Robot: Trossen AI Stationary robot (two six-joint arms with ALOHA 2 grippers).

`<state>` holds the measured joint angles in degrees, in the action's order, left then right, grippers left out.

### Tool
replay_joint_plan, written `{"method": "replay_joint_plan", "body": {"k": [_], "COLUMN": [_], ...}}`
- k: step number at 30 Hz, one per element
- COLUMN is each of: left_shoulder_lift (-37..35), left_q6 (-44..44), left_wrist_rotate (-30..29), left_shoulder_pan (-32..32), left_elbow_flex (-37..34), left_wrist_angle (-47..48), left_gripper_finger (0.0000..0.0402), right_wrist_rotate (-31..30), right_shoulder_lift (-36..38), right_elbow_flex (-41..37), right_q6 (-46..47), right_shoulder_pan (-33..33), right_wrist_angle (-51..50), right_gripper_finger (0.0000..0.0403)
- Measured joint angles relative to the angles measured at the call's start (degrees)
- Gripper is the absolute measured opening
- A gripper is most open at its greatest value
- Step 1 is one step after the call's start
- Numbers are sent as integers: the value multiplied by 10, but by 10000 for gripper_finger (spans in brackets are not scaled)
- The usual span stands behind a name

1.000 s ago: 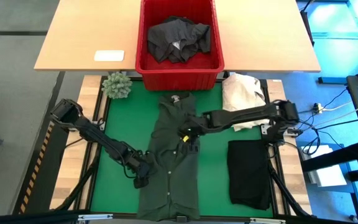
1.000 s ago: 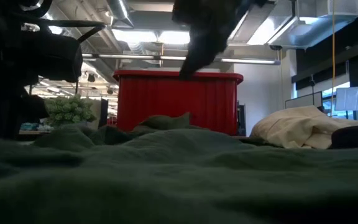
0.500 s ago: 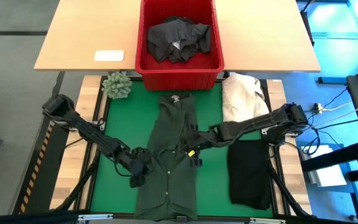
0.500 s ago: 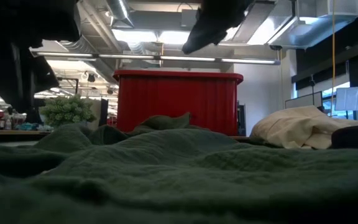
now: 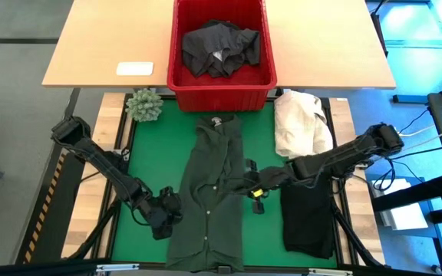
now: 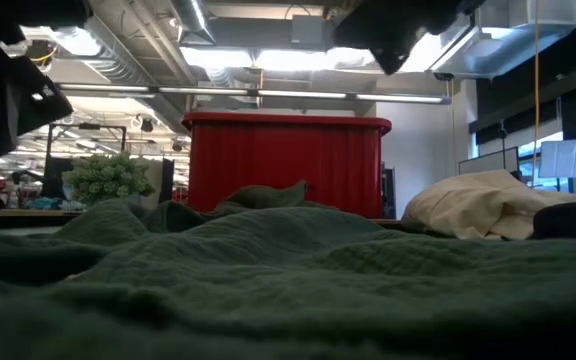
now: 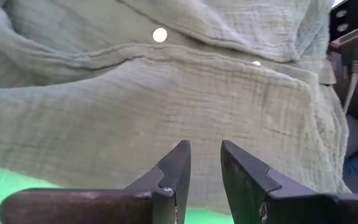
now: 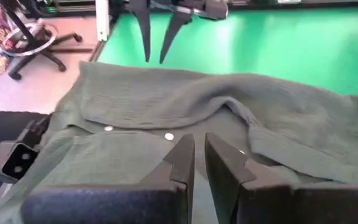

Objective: Fold laundry
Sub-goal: Fold the green polo shirt

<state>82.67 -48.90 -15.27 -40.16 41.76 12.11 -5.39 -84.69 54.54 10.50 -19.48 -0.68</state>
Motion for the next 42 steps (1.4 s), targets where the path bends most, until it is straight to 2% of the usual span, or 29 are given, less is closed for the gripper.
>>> {"method": "replay_joint_plan", "body": {"k": [5, 10, 16, 20, 25, 33, 38, 42], "left_shoulder_lift": [0, 0, 22, 25, 25, 25, 25, 25], "left_q6": [1, 40, 107, 121, 153, 186, 198, 205], "left_wrist_rotate": [-3, -4, -37, -34, -32, -34, -37, -36], "left_shoulder_pan": [-18, -45, -74, -82, -96, -96, -95, -93], "left_elbow_flex": [0, 1, 1, 1, 3, 3, 3, 5], "left_wrist_angle": [-19, -24, -21, -23, -21, -25, -47, -55], "left_gripper_finger": [84, 84, 84, 84, 84, 84, 84, 84], "right_wrist_rotate": [-26, -26, -25, 6, 58, 24, 35, 21], "right_shoulder_lift": [20, 16, -10, -31, -38, -59, -64, -64], "right_elbow_flex": [-26, -27, -27, -27, -27, -27, -27, -27], "right_q6": [0, -8, -14, -4, -42, -155, -165, -164], "right_shoulder_pan": [-44, -87, -94, -94, -108, -151, -150, -150], "right_wrist_angle": [24, 30, 36, 35, 35, -10, -25, -21], "right_gripper_finger": [39, 39, 39, 41, 59, 109, 115, 115]}}
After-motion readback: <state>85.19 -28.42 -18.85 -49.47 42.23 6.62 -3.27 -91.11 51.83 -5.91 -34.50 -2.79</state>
